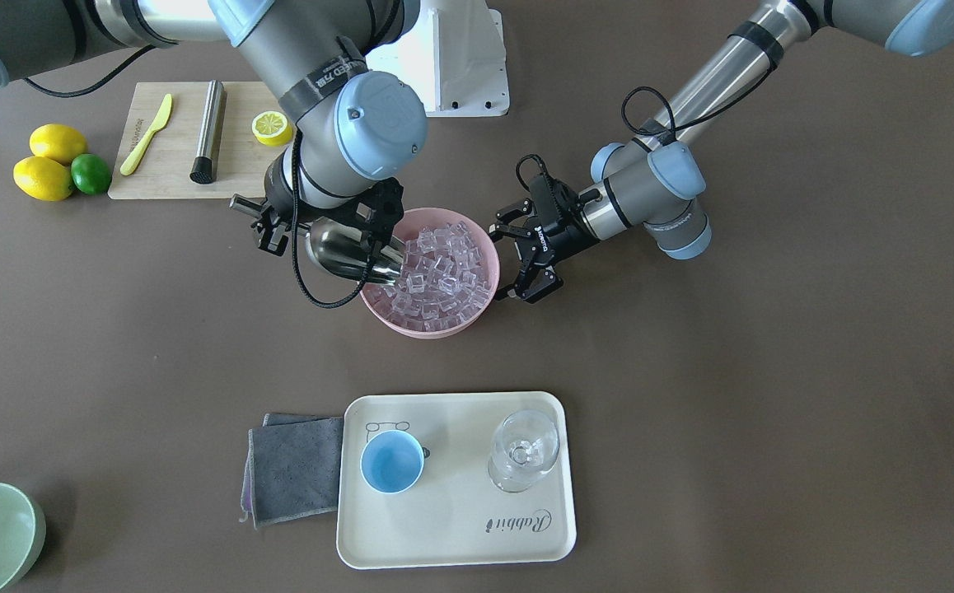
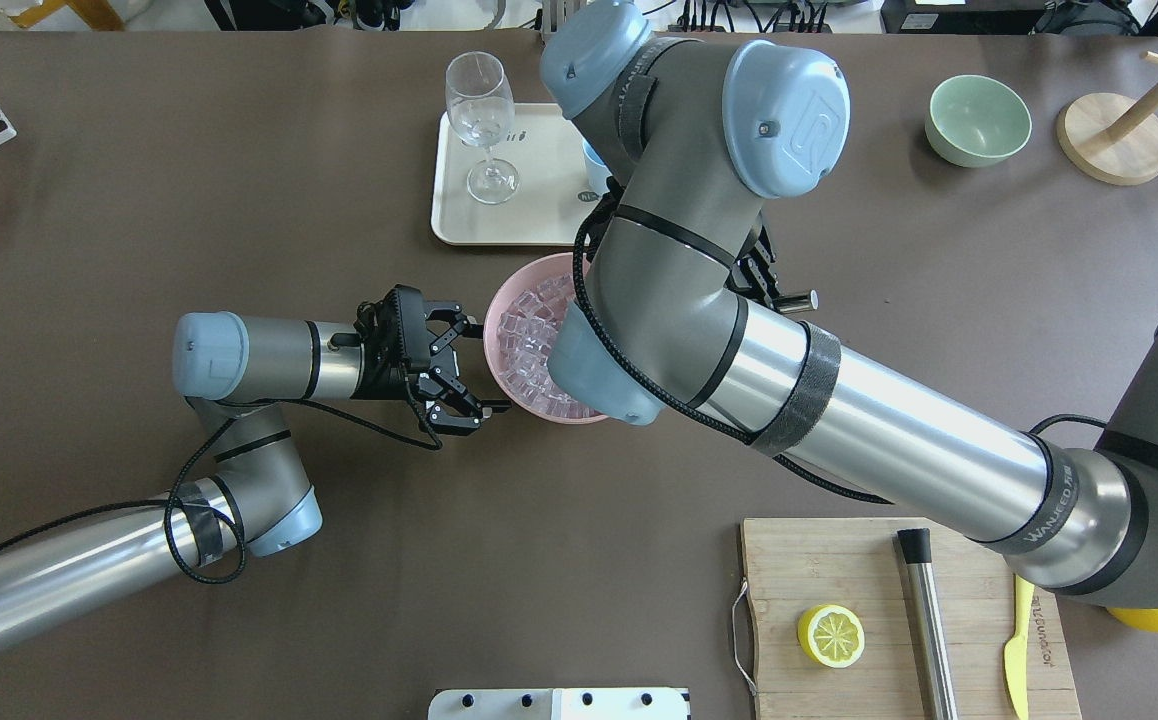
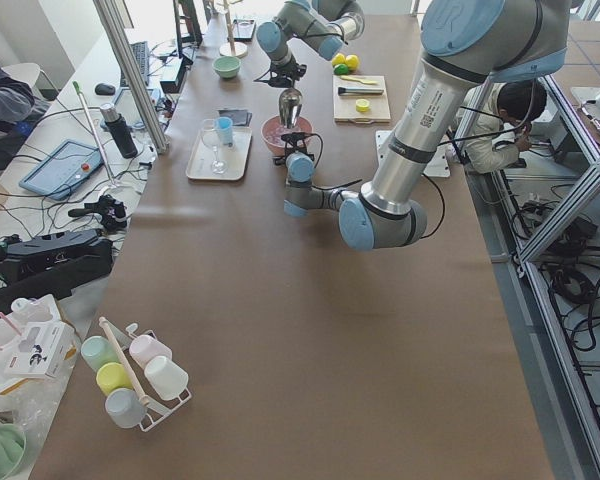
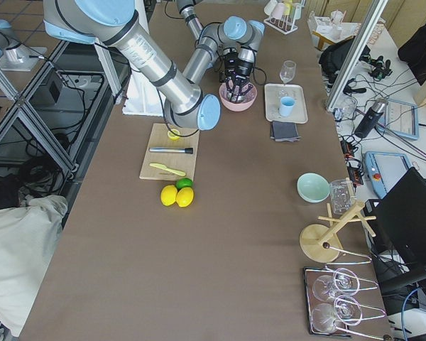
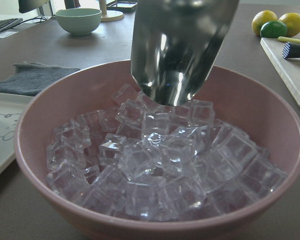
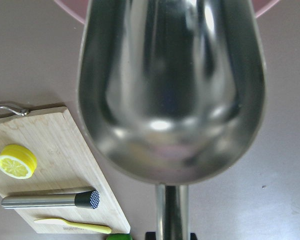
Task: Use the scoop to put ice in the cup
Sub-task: 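Lower the metal scoop into the ice cubes with the right gripper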
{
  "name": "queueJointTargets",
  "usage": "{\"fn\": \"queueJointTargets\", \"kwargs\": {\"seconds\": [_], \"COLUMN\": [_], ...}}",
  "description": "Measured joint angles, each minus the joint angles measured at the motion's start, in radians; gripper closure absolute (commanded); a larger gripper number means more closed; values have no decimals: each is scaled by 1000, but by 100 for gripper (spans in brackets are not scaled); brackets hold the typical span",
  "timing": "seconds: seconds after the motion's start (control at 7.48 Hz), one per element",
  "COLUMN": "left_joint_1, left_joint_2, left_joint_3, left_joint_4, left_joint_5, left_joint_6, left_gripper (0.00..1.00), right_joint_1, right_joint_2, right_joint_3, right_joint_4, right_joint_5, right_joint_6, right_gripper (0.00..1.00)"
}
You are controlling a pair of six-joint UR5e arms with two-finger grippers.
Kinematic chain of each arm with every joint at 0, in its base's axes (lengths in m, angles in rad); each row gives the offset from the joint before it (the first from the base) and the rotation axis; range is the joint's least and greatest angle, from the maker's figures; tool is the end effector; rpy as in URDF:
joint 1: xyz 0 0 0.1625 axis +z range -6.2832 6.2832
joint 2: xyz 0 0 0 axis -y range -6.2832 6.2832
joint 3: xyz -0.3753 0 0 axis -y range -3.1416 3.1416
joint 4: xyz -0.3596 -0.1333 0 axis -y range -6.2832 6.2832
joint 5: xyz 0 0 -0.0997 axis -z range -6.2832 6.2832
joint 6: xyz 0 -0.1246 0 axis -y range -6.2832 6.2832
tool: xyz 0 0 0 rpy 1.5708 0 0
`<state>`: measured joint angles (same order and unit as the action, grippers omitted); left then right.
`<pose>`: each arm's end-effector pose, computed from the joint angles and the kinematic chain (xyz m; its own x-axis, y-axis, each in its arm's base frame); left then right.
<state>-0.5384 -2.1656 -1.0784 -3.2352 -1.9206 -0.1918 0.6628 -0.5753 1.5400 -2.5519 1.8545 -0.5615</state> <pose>0.5231 -0.4180 0.3160 0.1577 0.9800 -0.1215 0.2010 0.0886 0.9756 -0.4262 -0.4575 0.1924 0.0834 -0.9658 0.2456 0.9836 0.1193 0.1351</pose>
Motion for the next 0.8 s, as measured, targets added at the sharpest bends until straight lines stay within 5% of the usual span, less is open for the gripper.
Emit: {"fn": "queueJointTargets", "kwargs": {"seconds": [0.8], "left_joint_1": [0], "left_joint_2": [2], "left_joint_3": [3], "left_joint_4": [0], "left_joint_5": [-1], "left_joint_6": [0], "left_gripper": [1], "right_joint_1": [-1], "right_joint_2": [29], "right_joint_3": [-71], "right_joint_4": [-2], "right_joint_5": [-20], "right_joint_6": [-12], "right_gripper": [100]}}
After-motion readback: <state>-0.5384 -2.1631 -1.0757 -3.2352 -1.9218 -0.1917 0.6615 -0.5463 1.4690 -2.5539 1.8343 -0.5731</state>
